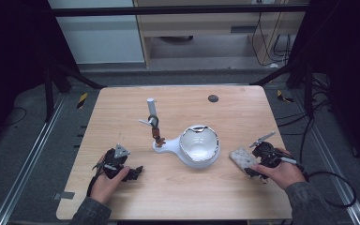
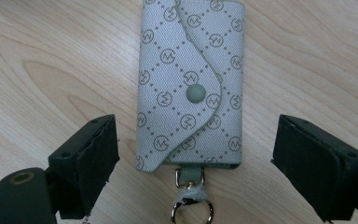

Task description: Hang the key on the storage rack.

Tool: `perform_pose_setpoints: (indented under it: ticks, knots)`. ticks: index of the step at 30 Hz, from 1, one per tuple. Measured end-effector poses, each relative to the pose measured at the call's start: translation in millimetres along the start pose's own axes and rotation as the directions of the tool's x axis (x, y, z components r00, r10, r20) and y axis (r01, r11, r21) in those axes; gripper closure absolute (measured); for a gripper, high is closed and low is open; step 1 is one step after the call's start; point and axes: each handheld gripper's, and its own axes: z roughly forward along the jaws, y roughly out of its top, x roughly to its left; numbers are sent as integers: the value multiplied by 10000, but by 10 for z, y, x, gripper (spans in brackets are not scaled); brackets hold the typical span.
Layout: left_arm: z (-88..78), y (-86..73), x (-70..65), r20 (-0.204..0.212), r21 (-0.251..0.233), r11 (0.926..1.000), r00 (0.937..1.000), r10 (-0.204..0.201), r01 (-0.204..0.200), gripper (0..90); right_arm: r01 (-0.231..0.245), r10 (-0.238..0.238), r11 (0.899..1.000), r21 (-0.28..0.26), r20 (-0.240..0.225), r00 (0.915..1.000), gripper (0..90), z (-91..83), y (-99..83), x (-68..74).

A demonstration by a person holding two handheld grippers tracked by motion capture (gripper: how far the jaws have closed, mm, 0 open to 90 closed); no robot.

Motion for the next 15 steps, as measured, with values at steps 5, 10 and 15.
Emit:
perform_pose_setpoints:
  ticks: [5,10,15]
  knots:
    - [9,-3,3,39,-58,10000,10000,32,-32,35,-111,115,9991,412,-102,9999,120,83,34,-18]
    - [14,-7,7,84,-77,9999,9999,-85,86,32,-265,281,9978,601,-257,9993,125,144,47,-41]
    - [21,-9,12,166,-67,9999,9998,-139,140,27,-269,294,9966,775,-321,9990,131,181,53,-41]
